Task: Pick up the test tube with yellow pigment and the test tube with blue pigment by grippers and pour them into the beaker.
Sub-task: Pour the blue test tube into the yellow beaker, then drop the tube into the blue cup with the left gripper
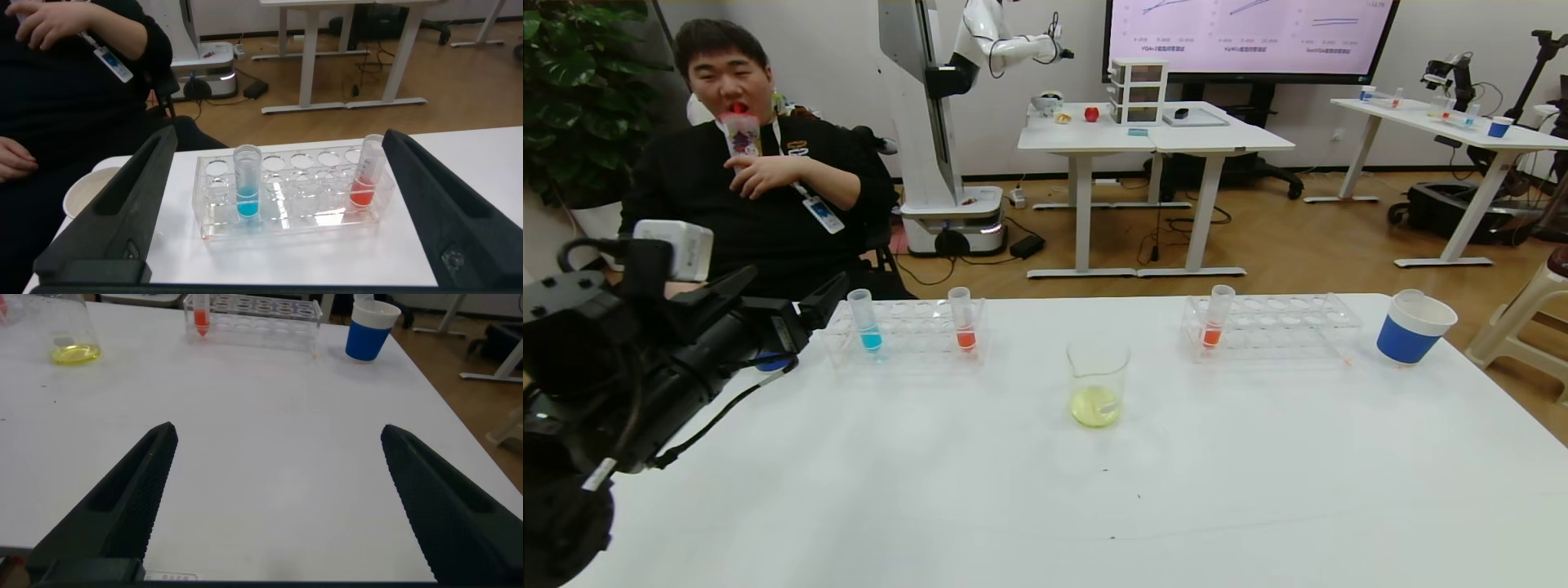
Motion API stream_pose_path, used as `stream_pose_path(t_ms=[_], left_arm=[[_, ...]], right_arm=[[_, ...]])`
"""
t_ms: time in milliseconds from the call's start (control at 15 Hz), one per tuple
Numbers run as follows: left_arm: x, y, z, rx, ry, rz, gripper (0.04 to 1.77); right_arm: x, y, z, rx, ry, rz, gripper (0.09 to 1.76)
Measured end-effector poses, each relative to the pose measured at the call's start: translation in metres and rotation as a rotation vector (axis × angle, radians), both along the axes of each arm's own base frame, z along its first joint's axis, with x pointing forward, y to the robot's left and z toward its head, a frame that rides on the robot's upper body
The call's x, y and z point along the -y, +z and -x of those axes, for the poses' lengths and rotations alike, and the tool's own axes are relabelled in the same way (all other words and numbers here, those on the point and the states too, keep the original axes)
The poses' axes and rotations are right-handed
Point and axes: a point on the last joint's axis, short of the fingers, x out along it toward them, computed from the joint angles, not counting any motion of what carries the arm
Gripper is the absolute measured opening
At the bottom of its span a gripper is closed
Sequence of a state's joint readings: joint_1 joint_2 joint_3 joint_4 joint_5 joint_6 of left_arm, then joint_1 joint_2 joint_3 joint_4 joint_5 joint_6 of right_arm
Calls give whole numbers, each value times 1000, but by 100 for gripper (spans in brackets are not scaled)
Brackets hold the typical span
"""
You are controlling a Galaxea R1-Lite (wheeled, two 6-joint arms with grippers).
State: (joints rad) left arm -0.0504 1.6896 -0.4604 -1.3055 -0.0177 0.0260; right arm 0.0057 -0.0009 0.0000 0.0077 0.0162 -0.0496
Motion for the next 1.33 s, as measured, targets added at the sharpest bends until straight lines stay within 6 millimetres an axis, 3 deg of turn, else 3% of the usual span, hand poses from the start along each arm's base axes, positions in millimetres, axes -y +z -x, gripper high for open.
stream_pose_path(t_ms=[467, 1067, 1333], left_arm=[[1, -75, -55, -95, 11, -9, 175], [3, -96, -123, -14, 84, 15, 175], [2, -111, -137, -23, 111, 26, 175]], right_arm=[[0, 0, 0, 0, 0, 0, 174], [0, 0, 0, 0, 0, 0, 174], [0, 0, 0, 0, 0, 0, 174]])
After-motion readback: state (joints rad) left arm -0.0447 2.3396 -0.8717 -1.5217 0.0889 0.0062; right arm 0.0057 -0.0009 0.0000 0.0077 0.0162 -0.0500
